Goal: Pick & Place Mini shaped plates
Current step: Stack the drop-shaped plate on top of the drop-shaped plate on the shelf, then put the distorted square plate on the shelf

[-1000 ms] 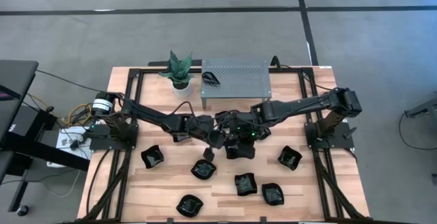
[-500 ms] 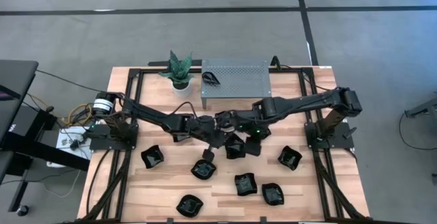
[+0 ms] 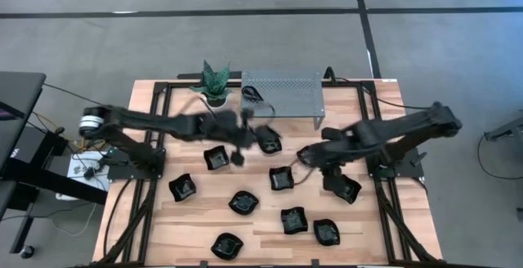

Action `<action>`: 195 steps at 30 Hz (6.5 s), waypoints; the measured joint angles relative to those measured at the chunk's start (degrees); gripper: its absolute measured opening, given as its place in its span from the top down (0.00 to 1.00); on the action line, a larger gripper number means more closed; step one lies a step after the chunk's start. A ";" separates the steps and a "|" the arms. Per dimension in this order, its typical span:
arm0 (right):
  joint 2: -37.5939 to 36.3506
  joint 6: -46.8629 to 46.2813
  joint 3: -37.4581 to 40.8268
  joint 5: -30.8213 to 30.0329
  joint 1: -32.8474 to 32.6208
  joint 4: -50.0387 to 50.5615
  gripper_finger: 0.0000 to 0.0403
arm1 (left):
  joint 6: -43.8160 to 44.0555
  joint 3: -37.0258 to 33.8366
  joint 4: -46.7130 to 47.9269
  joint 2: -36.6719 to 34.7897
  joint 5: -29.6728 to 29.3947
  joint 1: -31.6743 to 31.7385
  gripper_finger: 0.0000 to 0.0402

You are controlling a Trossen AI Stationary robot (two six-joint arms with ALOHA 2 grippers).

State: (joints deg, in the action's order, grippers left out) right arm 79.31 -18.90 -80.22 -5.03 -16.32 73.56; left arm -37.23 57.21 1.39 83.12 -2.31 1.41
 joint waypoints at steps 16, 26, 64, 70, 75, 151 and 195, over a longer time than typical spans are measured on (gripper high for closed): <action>-14.39 5.95 12.55 -4.05 -0.05 -24.80 0.65 | -10.95 0.13 3.96 -1.60 35.70 32.40 0.98; -14.36 5.88 14.99 -4.05 2.28 -25.42 0.64 | -13.44 0.15 0.89 3.25 35.19 32.30 0.98; -14.34 5.81 14.97 -3.83 2.10 -25.82 0.65 | -16.77 0.15 4.25 3.99 23.91 33.16 0.98; -14.34 5.81 14.97 -3.83 2.10 -25.83 0.64 | -16.07 0.16 4.16 4.19 20.58 33.11 0.97; -14.34 5.81 14.97 -3.83 2.10 -25.83 0.64 | -15.95 0.17 3.85 4.19 18.51 33.09 0.92; -14.32 5.33 14.94 -3.81 2.10 -26.05 0.65 | 0.23 -5.55 1.58 -1.03 -10.49 22.00 0.98; 15.57 5.93 6.40 6.62 11.01 -22.23 0.71 | 16.79 -21.12 7.01 -25.38 -11.17 1.57 0.81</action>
State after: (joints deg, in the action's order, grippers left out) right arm 94.88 -12.96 -73.82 1.59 -5.31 51.32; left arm -20.44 36.09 8.40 57.74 -13.47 2.98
